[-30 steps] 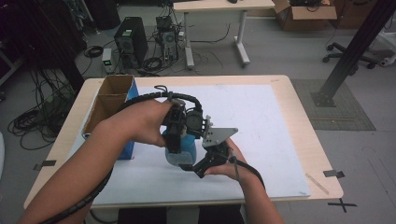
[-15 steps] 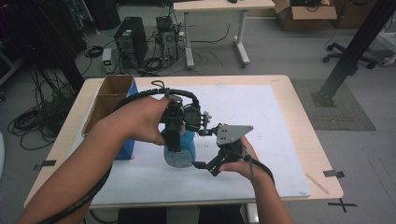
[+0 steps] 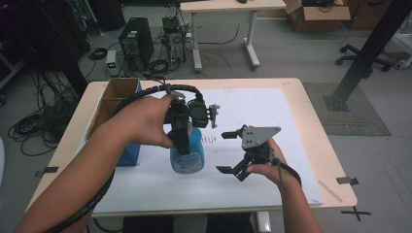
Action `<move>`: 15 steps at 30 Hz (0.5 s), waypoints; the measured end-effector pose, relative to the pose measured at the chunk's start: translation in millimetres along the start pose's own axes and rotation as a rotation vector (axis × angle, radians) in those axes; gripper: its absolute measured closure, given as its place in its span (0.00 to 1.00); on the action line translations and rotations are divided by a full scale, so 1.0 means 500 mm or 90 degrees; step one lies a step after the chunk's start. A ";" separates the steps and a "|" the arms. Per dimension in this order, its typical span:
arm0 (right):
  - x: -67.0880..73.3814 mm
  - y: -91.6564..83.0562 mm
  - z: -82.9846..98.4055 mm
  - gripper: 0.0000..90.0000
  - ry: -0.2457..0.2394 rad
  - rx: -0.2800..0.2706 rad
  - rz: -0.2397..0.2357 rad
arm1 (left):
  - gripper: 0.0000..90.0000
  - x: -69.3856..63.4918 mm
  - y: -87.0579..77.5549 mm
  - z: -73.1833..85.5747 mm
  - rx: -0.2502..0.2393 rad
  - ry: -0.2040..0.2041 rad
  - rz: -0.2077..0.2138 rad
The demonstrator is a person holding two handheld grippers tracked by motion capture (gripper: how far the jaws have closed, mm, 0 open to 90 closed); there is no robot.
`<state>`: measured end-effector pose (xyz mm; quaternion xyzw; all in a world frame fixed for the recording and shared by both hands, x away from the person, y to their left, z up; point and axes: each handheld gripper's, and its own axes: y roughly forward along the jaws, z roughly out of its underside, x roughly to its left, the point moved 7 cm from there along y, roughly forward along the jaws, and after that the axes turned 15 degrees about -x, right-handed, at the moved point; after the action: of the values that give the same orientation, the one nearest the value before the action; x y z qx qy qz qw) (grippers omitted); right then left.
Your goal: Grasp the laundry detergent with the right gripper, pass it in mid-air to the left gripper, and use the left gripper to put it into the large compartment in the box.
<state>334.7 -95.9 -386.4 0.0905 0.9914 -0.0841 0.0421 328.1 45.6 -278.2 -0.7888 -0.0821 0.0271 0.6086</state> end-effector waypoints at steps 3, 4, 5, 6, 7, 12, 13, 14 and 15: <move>-0.011 -0.019 0.010 0.00 0.004 0.026 0.009 | 0.42 0.007 -0.008 0.001 0.003 -0.035 -0.017; -0.014 -0.027 0.013 0.00 0.008 0.034 0.013 | 0.42 0.010 -0.011 0.001 0.004 -0.048 -0.022; -0.018 -0.035 0.016 0.00 0.010 0.040 0.016 | 0.42 0.013 -0.014 0.002 0.004 -0.061 -0.029; -0.023 -0.045 0.019 0.00 0.013 0.050 0.021 | 0.42 0.015 -0.016 0.003 0.005 -0.071 -0.033; -0.027 -0.052 0.021 0.00 0.013 0.055 0.024 | 0.42 0.018 -0.020 0.004 0.005 -0.085 -0.039; -0.044 -0.097 0.031 0.01 0.016 0.108 0.036 | 0.42 0.031 -0.039 0.009 0.008 -0.143 -0.065; -0.046 -0.102 0.032 0.01 0.014 0.118 0.036 | 0.42 0.034 -0.044 0.009 0.011 -0.146 -0.071; -0.050 -0.108 0.034 0.01 0.009 0.132 0.036 | 0.42 0.036 -0.047 0.010 0.009 -0.149 -0.077; -0.052 -0.114 0.036 0.01 0.008 0.148 0.036 | 0.42 0.038 -0.052 0.011 0.010 -0.157 -0.082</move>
<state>350.7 -158.9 -392.6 0.1231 0.9723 -0.1968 0.0277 343.7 60.3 -253.7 -0.7680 -0.2061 0.0852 0.6004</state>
